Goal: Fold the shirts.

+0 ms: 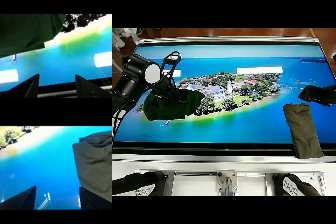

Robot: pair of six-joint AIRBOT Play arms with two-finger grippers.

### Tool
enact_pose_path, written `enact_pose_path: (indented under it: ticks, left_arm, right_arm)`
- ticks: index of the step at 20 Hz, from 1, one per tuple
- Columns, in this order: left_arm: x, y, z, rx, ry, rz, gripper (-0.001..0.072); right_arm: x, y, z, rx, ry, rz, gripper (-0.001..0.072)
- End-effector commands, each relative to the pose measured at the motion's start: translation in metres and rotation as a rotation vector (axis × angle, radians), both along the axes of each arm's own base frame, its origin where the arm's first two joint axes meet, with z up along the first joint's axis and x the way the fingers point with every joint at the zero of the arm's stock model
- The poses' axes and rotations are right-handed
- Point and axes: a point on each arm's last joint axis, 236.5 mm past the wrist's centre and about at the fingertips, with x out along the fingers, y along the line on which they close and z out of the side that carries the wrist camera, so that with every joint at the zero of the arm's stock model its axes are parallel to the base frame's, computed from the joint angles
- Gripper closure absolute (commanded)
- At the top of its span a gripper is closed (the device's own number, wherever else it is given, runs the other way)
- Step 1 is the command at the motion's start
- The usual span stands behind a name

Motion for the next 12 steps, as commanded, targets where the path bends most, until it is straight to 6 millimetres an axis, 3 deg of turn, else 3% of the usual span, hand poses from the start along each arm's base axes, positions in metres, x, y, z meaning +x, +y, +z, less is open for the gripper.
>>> enact_pose_path:
  ticks: [1, 12]
  left_arm:
    - [0.0003, 0.0001, 0.0001, 0.0, -0.001, 0.0, 0.0168]
    - [0.0005, 0.0005, 0.0002, 0.01, -0.001, -0.026, 0.0168]
  right_arm:
    - [0.0, -0.0003, 0.0007, 0.0, -0.001, -0.001, 0.007]
    - [0.0, -0.0003, 0.0007, 0.0, -0.002, -0.001, 0.0069]
